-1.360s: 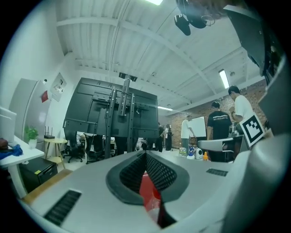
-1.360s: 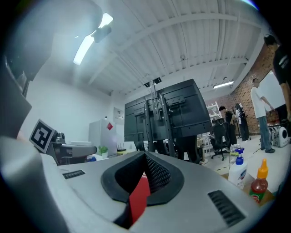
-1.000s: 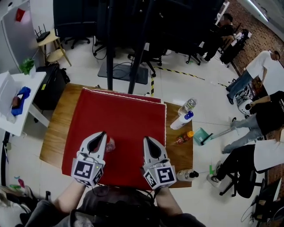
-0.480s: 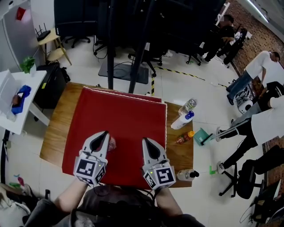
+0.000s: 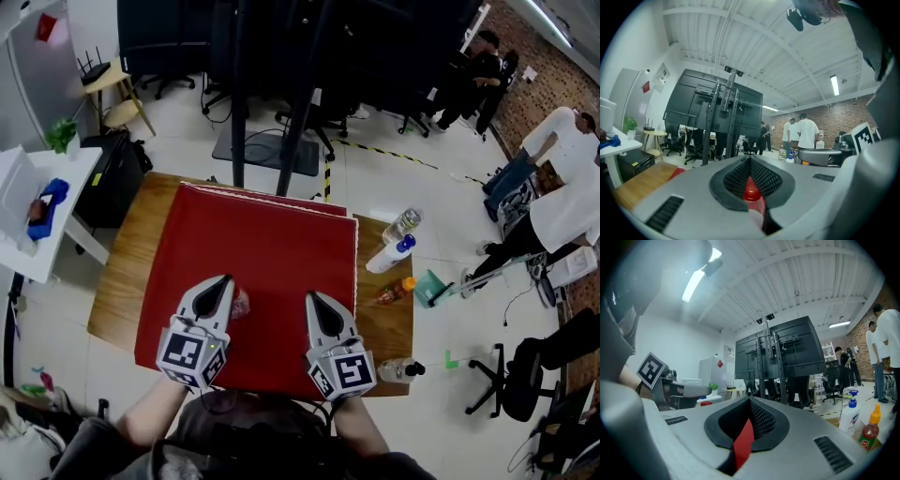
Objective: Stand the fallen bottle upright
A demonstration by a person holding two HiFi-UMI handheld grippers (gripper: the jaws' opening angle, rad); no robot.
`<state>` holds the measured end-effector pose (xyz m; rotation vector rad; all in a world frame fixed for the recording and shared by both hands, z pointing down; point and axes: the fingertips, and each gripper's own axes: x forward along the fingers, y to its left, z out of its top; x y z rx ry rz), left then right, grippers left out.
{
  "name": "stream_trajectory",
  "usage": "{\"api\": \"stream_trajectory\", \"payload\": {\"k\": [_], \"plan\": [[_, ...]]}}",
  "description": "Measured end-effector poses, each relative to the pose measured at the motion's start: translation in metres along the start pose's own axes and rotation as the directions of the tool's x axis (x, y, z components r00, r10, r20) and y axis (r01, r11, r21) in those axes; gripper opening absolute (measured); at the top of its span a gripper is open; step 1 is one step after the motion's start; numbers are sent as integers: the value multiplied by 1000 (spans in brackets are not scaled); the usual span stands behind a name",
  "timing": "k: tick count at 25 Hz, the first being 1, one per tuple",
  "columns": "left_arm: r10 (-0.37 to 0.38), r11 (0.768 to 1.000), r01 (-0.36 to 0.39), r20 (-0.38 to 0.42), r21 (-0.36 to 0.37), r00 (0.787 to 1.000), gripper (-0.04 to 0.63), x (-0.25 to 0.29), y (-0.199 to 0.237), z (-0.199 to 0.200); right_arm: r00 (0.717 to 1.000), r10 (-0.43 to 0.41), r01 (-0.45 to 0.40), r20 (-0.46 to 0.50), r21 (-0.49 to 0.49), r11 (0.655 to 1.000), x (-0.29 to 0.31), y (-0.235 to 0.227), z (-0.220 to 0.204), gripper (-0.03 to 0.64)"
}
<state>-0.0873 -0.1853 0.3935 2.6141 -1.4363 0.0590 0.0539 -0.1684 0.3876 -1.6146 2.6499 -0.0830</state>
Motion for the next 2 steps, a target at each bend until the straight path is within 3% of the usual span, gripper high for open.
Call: {"api": "stream_trajectory", "payload": {"k": [2], "plan": [[4,1000,-4,-4,-8,1000,26,0,2,0,1000,-2,2,-4,3,1000,0,-1,0,8]]}}
